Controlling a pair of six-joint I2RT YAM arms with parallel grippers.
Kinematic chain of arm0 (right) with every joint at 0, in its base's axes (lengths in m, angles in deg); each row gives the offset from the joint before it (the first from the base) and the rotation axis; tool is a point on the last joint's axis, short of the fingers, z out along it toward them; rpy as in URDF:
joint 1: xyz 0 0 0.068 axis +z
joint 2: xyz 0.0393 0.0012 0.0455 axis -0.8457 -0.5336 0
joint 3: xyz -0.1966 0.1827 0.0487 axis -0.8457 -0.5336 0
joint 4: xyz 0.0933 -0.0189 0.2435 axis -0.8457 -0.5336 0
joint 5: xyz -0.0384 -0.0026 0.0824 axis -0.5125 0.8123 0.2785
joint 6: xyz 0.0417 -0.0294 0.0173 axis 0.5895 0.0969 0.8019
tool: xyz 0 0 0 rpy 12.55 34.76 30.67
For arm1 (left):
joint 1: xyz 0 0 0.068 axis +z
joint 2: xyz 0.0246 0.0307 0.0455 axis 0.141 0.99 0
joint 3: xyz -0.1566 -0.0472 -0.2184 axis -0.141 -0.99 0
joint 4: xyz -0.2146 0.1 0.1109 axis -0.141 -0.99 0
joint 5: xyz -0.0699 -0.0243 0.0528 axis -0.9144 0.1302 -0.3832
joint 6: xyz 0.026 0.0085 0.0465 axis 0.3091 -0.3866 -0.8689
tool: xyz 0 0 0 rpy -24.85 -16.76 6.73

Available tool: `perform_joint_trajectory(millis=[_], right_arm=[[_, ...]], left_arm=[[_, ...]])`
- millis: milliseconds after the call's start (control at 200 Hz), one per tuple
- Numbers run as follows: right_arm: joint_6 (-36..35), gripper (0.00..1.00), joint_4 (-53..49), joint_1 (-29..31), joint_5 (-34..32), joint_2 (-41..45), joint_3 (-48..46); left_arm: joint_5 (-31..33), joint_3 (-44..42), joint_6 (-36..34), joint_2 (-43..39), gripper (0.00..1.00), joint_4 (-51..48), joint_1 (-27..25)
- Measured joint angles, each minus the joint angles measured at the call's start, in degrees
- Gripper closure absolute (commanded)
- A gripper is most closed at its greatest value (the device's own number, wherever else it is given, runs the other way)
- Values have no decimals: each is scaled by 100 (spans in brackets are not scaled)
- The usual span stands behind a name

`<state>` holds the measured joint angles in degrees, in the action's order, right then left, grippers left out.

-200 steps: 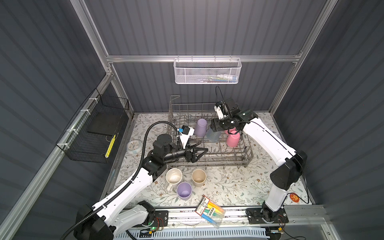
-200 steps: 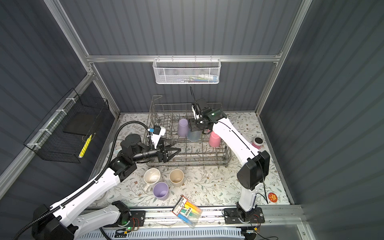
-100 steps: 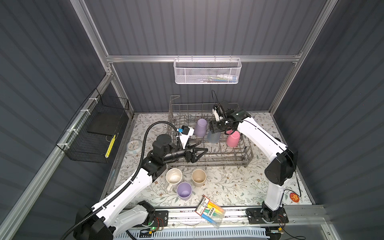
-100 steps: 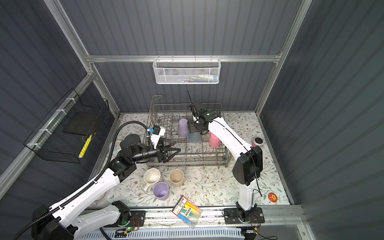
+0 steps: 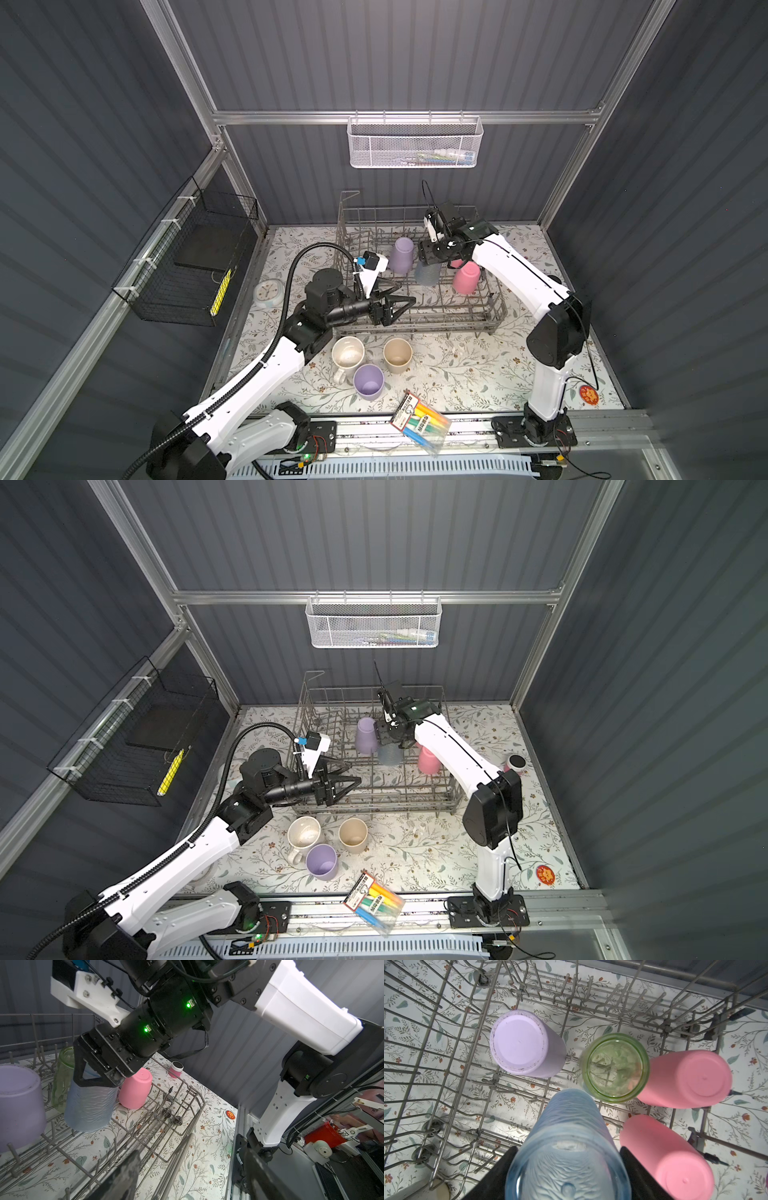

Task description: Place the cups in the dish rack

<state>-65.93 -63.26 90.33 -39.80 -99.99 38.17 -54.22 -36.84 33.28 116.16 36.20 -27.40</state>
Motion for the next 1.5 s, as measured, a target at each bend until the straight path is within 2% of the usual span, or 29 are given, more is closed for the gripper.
perform_joint_trajectory(millis=[330,971,1291,1496], right_arm=[[24,49,22,-24,61,-271,-2],[188,5,299,-28,72,-114,-507],[247,1,402,-28,162,586,-636],[273,1,590,-28,181,1585,-1185]], left_arm=[[17,-37,-4,-20,22,-46,0],[15,-37,-4,-24,22,-46,0],[15,-37,-26,-24,22,-114,0],[20,81,-155,-24,22,-507,0]])
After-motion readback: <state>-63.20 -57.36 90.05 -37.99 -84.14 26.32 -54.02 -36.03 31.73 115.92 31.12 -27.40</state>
